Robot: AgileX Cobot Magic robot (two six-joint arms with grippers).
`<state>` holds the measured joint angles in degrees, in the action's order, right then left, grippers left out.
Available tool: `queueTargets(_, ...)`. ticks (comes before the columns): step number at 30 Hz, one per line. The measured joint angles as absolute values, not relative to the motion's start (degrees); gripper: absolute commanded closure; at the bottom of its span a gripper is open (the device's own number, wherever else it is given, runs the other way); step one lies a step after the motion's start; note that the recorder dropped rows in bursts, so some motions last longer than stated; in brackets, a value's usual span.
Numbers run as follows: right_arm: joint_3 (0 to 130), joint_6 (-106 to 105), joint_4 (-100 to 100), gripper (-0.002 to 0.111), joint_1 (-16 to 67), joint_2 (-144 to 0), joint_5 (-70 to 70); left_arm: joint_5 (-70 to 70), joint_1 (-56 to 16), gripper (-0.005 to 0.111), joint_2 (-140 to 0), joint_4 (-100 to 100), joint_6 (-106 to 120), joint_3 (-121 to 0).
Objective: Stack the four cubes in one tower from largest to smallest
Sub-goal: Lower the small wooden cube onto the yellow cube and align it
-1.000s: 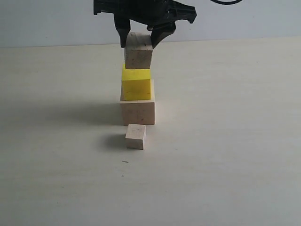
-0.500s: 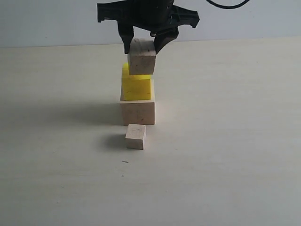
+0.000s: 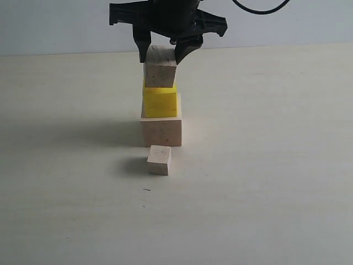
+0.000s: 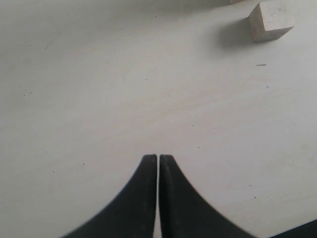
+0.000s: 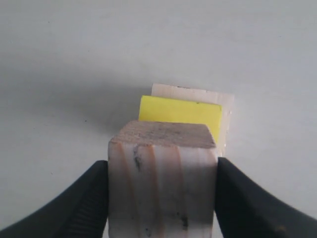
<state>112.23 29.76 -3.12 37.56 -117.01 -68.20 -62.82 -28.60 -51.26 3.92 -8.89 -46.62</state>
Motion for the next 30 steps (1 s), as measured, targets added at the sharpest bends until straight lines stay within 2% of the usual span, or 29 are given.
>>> queueTargets(30, 112.23, 30.13, -3.12, 0.108, 37.56, -117.01, -66.91, -62.81, -28.6, 0.103, -51.26, 3.92, -8.85, -46.62)
